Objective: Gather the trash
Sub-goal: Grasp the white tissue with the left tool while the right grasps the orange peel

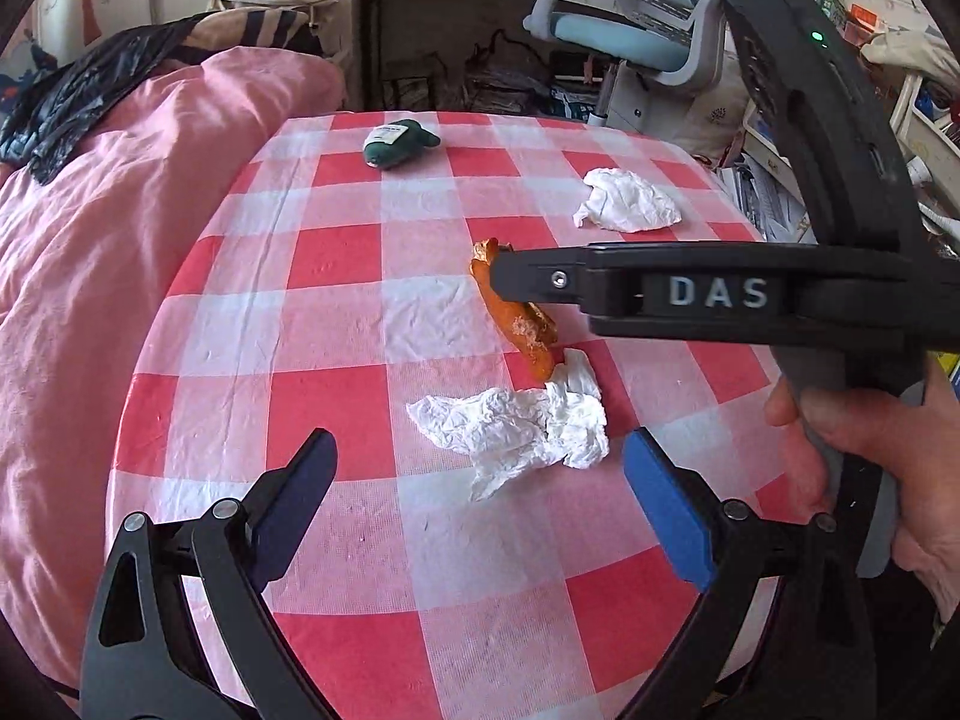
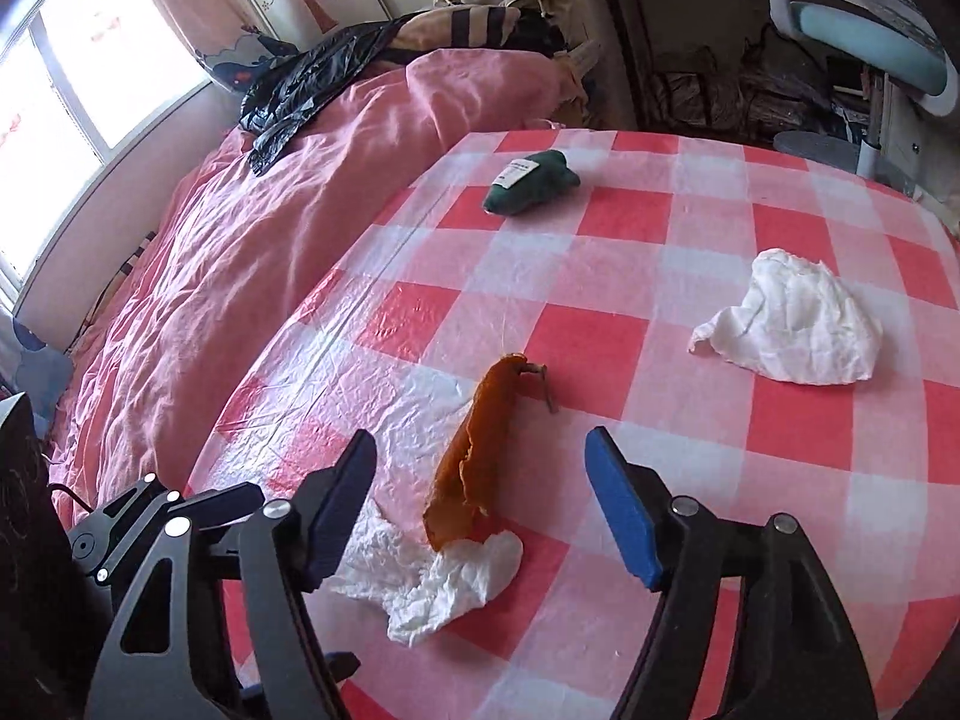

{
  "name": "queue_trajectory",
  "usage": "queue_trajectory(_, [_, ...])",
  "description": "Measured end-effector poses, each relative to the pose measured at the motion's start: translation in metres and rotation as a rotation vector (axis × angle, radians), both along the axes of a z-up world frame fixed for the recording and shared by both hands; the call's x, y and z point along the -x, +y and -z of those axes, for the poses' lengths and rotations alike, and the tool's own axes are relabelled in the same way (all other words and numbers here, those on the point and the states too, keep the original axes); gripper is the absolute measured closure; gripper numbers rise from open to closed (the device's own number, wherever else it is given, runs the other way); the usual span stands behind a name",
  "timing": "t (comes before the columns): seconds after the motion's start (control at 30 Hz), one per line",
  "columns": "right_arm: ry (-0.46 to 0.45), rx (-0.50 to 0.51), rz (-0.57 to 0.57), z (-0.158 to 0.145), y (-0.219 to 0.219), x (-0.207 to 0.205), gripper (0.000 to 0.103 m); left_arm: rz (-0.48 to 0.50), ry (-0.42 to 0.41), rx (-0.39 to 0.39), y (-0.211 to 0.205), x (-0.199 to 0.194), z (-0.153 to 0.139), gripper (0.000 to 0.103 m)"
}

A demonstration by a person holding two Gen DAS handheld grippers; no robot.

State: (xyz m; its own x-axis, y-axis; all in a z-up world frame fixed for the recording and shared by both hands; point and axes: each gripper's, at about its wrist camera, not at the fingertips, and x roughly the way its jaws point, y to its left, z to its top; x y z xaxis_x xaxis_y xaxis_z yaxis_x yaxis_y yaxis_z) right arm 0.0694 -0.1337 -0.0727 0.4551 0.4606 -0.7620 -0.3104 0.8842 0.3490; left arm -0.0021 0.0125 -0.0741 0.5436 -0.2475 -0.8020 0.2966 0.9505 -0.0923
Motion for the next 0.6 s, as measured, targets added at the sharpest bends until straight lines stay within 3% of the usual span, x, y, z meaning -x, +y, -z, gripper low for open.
queue_trajectory(0.2, [0.013,0.098,-0.046,0.01,0.016,-0.007,0.053,0.006,0.021,-0.014,-0.006,-0.008,0.009,0.011])
queue_trajectory(0.3, [0.012,0.128,-0.068,0.012,0.014,-0.005,0.069,0.011,0.029,-0.019,-0.009,-0.01,0.013,0.011])
queue_trajectory(0.33, [0.012,0.126,-0.066,0.01,0.01,-0.003,0.081,0.011,0.028,-0.021,-0.009,-0.01,0.013,0.011])
queue_trajectory(0.6, [0.02,0.03,0.012,0.0,-0.044,0.005,0.085,-0.005,0.011,0.017,-0.009,-0.016,0.014,0.011])
